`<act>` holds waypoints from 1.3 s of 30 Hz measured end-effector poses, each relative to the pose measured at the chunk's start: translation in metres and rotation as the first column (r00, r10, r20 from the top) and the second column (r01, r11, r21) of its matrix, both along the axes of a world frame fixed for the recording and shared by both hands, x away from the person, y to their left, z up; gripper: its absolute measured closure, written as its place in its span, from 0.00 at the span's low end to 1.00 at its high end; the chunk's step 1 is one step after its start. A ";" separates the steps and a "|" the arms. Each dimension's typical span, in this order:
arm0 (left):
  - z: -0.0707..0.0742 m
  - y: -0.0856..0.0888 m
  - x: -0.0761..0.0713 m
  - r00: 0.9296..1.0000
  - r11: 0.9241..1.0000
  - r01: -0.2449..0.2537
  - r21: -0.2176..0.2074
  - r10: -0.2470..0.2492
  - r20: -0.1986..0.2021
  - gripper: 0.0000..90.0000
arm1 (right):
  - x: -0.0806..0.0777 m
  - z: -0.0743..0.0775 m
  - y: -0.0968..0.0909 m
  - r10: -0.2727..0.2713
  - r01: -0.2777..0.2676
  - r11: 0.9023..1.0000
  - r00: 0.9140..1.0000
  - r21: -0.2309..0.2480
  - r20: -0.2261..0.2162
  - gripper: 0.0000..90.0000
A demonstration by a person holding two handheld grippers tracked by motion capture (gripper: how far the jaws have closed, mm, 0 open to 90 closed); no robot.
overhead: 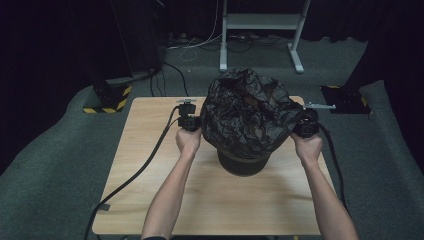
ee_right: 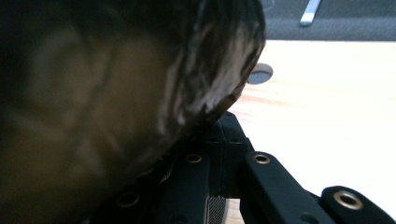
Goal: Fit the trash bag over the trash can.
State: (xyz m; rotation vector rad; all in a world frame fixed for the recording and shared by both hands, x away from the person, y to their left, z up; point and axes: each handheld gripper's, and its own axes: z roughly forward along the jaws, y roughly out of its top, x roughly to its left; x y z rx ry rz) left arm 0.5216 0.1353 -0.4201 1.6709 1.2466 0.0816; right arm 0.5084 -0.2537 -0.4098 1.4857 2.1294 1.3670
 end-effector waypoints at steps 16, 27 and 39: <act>-0.028 0.002 -0.003 0.999 0.994 -0.006 0.110 0.011 -0.052 1.00 | 0.001 -0.046 0.002 -0.001 -0.010 0.995 0.994 -0.096 -0.111 1.00; -0.052 0.002 -0.016 0.999 0.985 -0.027 0.171 0.033 -0.028 1.00 | -0.007 -0.064 -0.003 -0.022 0.010 0.994 0.993 -0.105 -0.117 1.00; -0.078 0.003 -0.027 0.999 0.970 -0.052 0.238 0.053 0.001 1.00 | -0.011 -0.088 -0.005 -0.036 0.019 0.991 0.991 -0.130 -0.130 1.00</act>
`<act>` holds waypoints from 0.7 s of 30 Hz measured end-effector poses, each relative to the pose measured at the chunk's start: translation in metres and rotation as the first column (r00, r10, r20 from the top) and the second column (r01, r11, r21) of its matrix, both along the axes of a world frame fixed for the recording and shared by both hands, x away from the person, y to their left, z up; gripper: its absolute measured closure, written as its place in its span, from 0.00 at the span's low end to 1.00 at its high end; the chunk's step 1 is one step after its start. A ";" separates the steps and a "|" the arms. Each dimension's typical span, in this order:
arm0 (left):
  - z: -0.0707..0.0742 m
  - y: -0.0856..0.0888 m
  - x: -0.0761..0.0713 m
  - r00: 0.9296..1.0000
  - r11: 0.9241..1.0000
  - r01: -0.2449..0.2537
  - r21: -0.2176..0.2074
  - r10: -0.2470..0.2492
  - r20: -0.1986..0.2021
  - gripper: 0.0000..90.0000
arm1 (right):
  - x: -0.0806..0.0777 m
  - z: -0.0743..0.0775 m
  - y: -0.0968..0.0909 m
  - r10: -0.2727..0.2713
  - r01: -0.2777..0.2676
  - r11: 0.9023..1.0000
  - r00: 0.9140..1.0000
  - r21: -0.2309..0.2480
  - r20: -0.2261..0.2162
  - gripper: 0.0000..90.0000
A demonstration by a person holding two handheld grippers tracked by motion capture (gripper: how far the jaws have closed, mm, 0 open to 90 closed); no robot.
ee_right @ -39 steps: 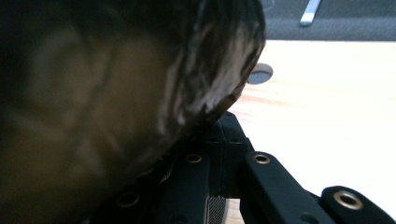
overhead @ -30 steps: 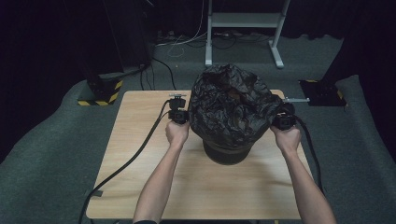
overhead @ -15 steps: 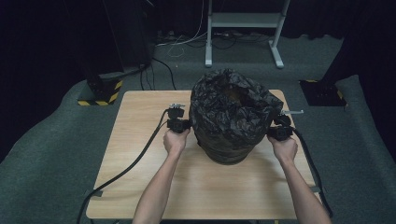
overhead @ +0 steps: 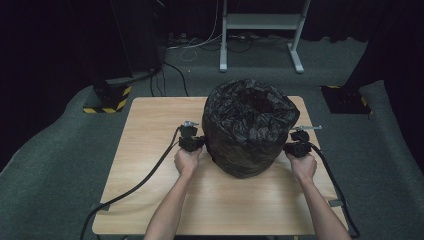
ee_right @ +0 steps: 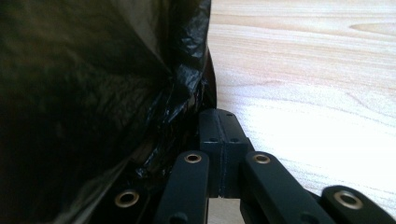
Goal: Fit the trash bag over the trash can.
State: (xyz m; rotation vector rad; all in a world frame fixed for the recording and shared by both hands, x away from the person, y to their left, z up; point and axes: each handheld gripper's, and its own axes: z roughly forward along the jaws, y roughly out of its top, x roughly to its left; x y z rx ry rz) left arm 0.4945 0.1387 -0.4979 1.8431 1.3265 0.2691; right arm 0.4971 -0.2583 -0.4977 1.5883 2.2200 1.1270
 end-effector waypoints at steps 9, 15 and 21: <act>-0.013 0.003 -0.004 1.000 0.999 -0.016 0.044 0.015 0.014 1.00 | -0.001 -0.013 0.000 -0.005 0.005 1.000 1.000 -0.020 -0.011 0.99; -0.016 0.000 -0.007 0.999 0.997 -0.010 0.077 0.007 0.042 1.00 | -0.001 -0.018 -0.001 -0.005 0.005 1.000 1.000 -0.025 -0.011 0.99; -0.016 0.000 -0.010 0.997 0.994 -0.013 0.110 0.005 0.072 0.92 | -0.002 -0.021 -0.002 -0.009 0.009 1.000 1.000 -0.018 -0.014 0.93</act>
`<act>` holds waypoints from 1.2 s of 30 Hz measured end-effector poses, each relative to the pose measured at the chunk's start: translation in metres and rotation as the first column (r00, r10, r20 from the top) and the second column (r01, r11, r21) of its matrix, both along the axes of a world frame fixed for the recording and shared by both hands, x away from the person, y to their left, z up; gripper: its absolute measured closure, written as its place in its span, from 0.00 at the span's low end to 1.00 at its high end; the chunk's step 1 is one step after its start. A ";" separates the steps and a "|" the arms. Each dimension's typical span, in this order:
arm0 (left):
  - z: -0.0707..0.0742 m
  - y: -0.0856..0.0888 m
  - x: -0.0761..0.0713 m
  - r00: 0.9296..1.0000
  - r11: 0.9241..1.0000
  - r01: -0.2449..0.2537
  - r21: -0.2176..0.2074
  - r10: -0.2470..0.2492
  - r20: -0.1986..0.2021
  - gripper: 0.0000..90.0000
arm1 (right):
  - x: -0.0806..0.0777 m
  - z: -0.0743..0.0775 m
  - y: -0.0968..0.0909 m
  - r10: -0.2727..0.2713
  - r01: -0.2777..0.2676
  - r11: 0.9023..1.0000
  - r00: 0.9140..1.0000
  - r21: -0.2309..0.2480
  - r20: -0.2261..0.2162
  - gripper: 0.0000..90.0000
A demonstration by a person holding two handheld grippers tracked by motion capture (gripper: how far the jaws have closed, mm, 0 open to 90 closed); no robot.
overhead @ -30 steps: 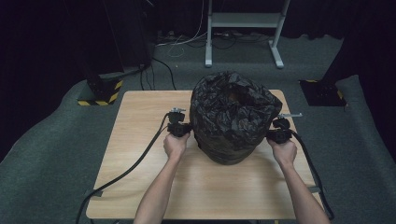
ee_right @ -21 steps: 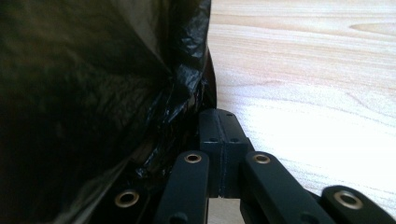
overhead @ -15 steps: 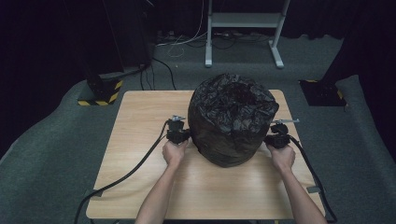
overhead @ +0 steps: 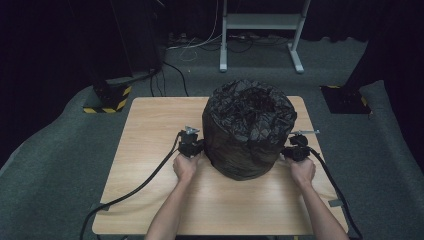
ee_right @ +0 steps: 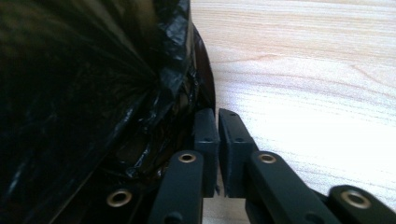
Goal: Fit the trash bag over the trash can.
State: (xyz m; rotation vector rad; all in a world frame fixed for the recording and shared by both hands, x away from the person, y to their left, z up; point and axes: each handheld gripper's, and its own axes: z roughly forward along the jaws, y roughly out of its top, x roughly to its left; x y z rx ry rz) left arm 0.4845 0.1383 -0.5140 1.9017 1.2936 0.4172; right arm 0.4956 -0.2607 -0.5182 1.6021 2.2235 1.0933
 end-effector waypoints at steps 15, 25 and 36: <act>0.014 0.036 -0.032 0.993 0.997 -0.049 -0.054 0.054 0.101 0.50 | -0.012 0.027 -0.022 -0.064 0.059 0.996 0.995 0.066 0.082 0.47; 0.004 0.055 -0.054 0.992 0.997 -0.079 -0.017 0.081 0.102 0.46 | -0.023 0.054 -0.040 -0.087 0.067 0.990 0.983 0.126 0.163 0.37; -0.013 0.059 -0.066 0.990 0.993 -0.112 0.023 0.110 0.084 0.44 | -0.039 0.095 -0.043 -0.077 0.032 0.986 0.958 0.164 0.276 0.36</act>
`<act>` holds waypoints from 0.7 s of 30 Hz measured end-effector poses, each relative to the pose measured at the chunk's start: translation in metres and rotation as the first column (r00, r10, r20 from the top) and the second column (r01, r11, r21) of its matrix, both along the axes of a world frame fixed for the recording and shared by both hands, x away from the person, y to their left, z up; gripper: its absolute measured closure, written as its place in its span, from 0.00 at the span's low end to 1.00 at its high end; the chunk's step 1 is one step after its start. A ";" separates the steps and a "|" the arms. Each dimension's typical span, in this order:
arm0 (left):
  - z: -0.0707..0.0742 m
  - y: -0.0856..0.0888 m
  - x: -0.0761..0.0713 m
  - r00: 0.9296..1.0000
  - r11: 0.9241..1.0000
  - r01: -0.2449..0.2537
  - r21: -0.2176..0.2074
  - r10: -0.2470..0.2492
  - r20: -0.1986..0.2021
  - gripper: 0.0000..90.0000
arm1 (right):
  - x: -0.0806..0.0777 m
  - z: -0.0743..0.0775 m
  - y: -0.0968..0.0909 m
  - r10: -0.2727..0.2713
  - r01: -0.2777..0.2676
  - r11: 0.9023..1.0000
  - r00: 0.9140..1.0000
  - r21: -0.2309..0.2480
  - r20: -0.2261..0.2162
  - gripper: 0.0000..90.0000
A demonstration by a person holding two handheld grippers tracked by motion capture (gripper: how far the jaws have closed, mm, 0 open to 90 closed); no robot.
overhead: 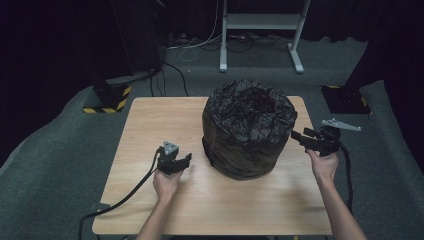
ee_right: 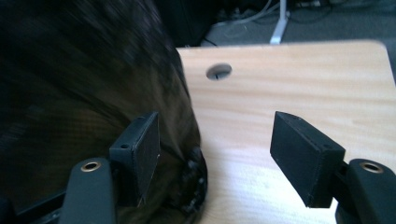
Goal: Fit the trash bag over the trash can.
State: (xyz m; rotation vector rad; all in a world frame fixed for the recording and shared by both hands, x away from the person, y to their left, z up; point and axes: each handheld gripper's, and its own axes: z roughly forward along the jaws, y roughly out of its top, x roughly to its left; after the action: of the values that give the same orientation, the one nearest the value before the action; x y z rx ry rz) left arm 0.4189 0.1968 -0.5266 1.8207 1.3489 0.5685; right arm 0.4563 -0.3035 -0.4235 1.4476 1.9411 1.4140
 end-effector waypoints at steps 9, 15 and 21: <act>-0.014 0.012 -0.003 0.997 0.999 -0.052 0.009 0.052 -0.051 0.42 | -0.011 0.050 0.003 0.028 -0.031 0.999 0.993 0.027 0.114 0.36; -0.014 0.013 -0.001 0.996 0.998 -0.065 0.006 0.065 -0.063 0.42 | -0.018 0.091 0.014 0.071 -0.078 0.996 0.979 0.030 0.194 0.36; -0.014 0.009 -0.001 0.997 0.997 -0.053 0.049 0.056 -0.058 0.39 | -0.018 0.132 0.050 0.170 -0.168 0.985 0.952 -0.030 0.257 0.34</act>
State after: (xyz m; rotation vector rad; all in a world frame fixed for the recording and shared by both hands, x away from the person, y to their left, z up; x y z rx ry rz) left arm 0.4181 0.2056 -0.5410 1.8566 1.4403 0.5835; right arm 0.4385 -0.2539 -0.2915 1.0516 1.9353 1.5785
